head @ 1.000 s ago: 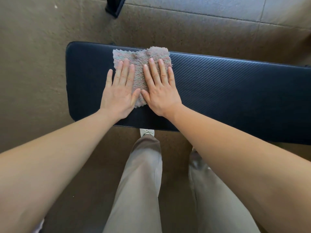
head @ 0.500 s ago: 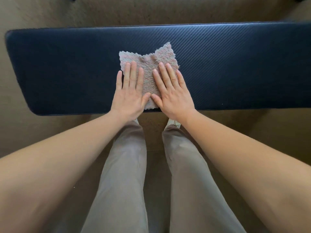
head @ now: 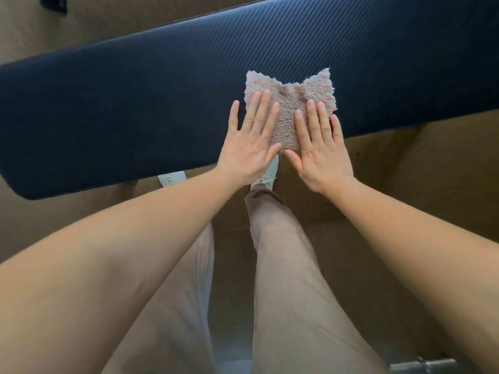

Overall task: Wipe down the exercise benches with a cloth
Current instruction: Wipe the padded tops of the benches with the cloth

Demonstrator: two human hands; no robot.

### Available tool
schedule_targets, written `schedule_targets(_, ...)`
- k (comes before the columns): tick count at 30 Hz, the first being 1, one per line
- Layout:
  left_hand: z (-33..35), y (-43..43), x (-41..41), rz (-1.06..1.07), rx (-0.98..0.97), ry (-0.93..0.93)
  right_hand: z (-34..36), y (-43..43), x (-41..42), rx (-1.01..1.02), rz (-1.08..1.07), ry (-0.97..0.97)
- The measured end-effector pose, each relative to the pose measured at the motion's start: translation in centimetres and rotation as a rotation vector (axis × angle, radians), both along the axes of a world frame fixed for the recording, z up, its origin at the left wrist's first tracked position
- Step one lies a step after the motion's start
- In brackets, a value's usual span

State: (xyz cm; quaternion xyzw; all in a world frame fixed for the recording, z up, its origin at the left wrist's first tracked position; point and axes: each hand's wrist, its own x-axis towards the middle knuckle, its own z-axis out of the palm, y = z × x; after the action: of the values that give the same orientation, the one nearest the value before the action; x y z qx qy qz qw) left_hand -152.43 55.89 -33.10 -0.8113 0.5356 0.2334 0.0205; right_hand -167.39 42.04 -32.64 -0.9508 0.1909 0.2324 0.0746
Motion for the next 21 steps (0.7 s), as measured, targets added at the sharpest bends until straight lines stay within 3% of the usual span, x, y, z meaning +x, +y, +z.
schedule_targets(8,-0.5,3.3,1.3,-0.16,-0.069,-0.002,0.1,4.0,1.1,-0.052,-0.058,0.006)
schedule_targets(21,-1.2,18.7,7.8,0.064,-0.06,-0.069,-0.6,13.0,11.2,0.071,0.269,-0.055)
